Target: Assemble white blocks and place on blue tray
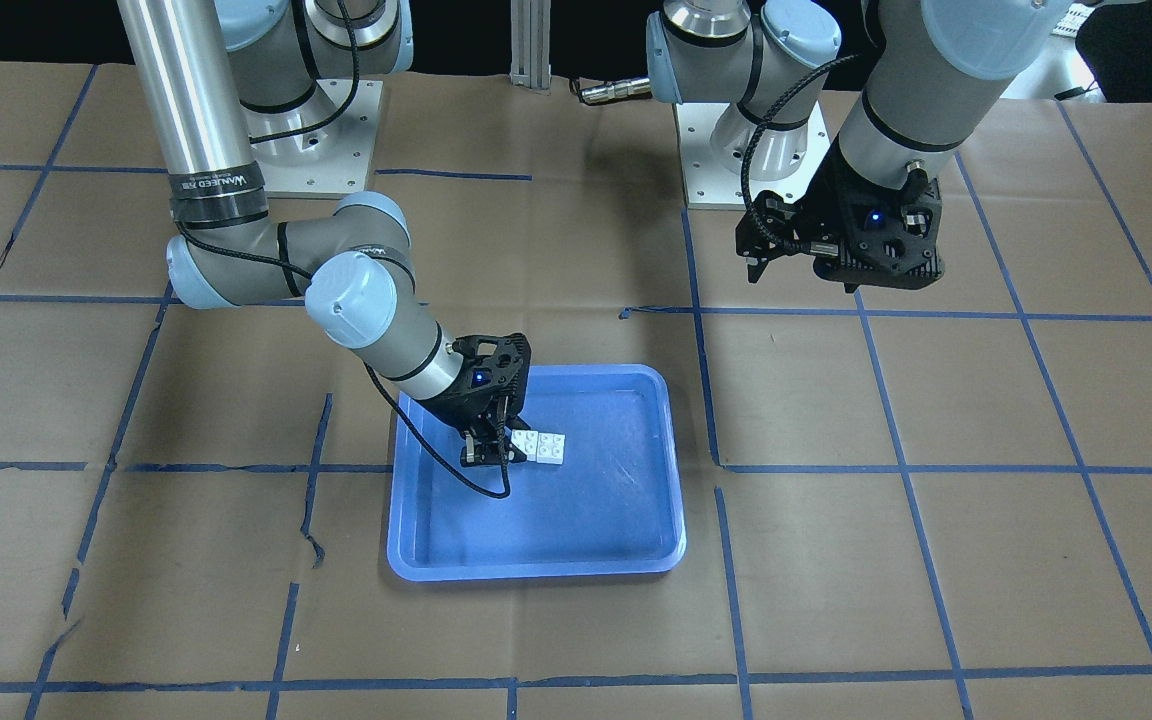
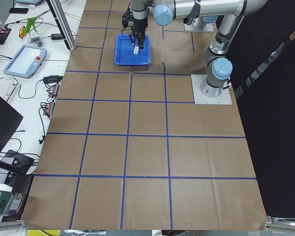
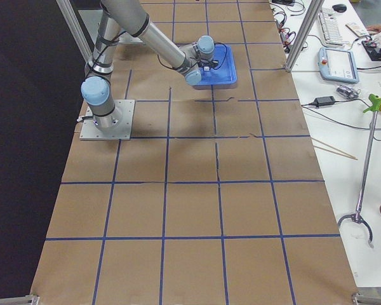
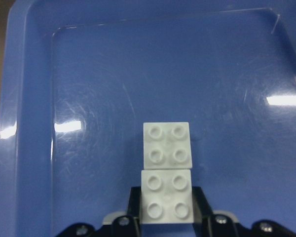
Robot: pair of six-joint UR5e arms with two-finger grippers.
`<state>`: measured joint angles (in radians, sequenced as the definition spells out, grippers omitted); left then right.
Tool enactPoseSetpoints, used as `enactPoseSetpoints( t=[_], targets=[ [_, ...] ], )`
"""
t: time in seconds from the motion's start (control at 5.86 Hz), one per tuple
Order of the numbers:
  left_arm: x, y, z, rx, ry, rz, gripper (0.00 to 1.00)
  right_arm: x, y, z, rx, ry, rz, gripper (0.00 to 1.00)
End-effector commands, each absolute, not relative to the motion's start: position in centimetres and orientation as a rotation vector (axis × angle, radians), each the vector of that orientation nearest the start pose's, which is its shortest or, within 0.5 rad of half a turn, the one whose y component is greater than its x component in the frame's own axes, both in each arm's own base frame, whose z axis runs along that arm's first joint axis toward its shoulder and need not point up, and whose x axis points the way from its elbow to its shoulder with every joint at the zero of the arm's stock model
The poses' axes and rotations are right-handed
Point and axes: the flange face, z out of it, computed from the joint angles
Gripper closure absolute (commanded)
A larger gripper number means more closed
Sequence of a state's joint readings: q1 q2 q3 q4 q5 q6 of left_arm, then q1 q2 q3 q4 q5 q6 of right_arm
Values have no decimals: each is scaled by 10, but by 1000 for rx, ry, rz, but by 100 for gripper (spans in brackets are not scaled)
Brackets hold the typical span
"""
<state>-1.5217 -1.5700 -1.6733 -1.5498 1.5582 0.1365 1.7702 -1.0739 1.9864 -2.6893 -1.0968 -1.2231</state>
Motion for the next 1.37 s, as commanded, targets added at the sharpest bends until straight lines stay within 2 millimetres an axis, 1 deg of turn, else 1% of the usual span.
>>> enactPoseSetpoints(
  t=[0.0, 0.17, 0.51, 0.68, 0.85, 1.02, 1.2],
  targets=[
    [-111, -487, 440, 140, 3156, 129, 1, 286, -512, 159, -1860, 2054, -577, 77],
    [-111, -487, 438, 140, 3156, 133, 1, 286, -512, 159, -1860, 2054, -577, 75],
    [-111, -487, 437, 161, 3156, 140, 1, 286, -512, 159, -1859, 2053, -578, 63],
    [-111, -487, 436, 161, 3154, 143, 1, 286, -512, 160, -1859, 2052, -580, 52],
    [-111, -487, 436, 161, 3156, 140, 1, 286, -512, 160, -1861, 2050, -581, 37],
    [-111, -487, 436, 161, 3156, 140, 1, 286, -512, 160, -1862, 2050, -583, 34],
    [-111, -487, 436, 161, 3156, 140, 1, 286, -512, 160, -1862, 2050, -585, 24]
  ],
)
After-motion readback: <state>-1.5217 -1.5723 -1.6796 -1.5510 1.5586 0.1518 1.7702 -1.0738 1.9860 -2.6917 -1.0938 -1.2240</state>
